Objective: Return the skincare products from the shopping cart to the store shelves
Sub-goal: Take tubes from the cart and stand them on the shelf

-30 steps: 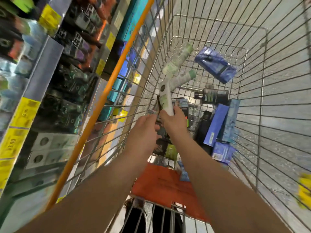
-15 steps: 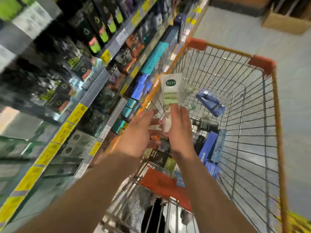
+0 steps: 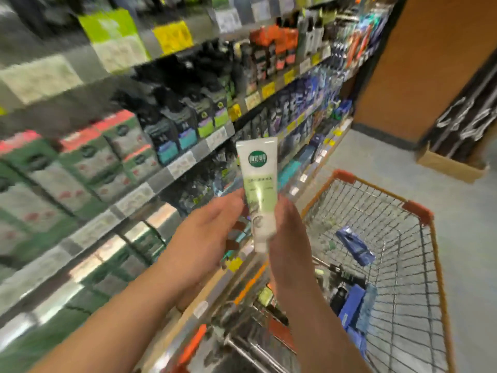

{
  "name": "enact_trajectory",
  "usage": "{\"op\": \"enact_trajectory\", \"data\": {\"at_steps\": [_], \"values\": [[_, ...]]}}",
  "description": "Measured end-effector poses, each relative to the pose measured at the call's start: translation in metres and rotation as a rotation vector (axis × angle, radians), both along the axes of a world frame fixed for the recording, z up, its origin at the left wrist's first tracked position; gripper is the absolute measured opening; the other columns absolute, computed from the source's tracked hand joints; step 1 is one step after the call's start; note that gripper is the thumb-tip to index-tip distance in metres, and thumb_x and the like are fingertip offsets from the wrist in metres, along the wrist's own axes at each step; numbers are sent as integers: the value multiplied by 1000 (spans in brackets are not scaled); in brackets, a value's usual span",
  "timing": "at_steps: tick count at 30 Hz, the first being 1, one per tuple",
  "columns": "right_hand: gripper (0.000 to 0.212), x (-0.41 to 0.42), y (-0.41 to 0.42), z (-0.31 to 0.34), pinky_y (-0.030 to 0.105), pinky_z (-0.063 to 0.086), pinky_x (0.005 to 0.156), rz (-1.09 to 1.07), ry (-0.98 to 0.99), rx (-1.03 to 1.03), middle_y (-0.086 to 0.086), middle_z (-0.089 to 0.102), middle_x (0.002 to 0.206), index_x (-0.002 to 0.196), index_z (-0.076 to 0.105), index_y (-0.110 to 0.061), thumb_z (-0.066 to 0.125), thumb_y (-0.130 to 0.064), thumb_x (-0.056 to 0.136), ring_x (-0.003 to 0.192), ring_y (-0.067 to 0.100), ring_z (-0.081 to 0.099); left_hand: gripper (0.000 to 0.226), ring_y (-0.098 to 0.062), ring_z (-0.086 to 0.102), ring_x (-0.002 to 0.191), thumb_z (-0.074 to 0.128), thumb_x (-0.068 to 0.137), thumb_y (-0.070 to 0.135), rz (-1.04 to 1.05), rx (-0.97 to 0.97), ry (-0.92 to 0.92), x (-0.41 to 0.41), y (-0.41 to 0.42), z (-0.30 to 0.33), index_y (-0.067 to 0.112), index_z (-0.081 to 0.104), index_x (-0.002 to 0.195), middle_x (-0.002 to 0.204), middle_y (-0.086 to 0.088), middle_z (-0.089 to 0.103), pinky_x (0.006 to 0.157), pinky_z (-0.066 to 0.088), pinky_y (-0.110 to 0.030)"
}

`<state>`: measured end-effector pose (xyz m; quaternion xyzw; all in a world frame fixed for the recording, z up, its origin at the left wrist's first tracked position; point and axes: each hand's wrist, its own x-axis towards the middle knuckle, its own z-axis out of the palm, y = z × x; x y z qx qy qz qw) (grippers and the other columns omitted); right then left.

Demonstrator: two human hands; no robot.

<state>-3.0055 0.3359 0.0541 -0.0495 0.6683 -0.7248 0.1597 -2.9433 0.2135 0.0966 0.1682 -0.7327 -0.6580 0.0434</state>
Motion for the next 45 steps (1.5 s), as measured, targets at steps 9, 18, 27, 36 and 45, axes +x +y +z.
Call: {"op": "enact_trajectory", "data": {"at_steps": [9, 18, 27, 36, 45], "values": [[29, 75, -103, 59, 24, 56, 77, 222, 95, -175, -10, 77, 110, 125, 63, -37, 40, -30, 110, 99, 10, 72, 35, -8, 68, 84, 52, 106, 23, 166, 11, 172, 101, -77, 58, 47, 66, 126, 107, 6, 76, 68, 62, -37], [26, 141, -175, 108, 31, 54, 90, 488, 248, -132, -17, 73, 115, 117, 64, -47, 44, -32, 109, 108, 4, 68, 44, 8, 69, 93, 57, 103, 20, 336, -158, 323, 198, -140, 101, 58, 57, 125, 110, 27, 74, 74, 50, -11], [33, 199, -239, 148, 14, 48, 65, 673, 396, -196, -13, 75, 101, 132, 60, -27, 53, -34, 101, 78, -5, 64, 42, 4, 62, 77, 61, 90, 33, 502, -155, 416, 278, -186, 129, 57, 59, 124, 95, 14, 77, 65, 49, -18], [43, 234, -274, 169, 15, 50, 59, 774, 399, -280, -2, 78, 102, 129, 63, -19, 59, -33, 89, 75, 1, 68, 49, -15, 68, 90, 62, 99, 15, 568, -110, 450, 322, -214, 137, 52, 59, 130, 105, -4, 77, 66, 56, -27], [28, 237, -280, 182, 17, 48, 57, 799, 434, -222, -5, 77, 94, 126, 67, -25, 54, -12, 104, 67, 3, 61, 49, -34, 71, 108, 63, 97, 8, 616, 23, 525, 322, -225, 138, 32, 60, 139, 116, -1, 76, 76, 64, -44]]}}
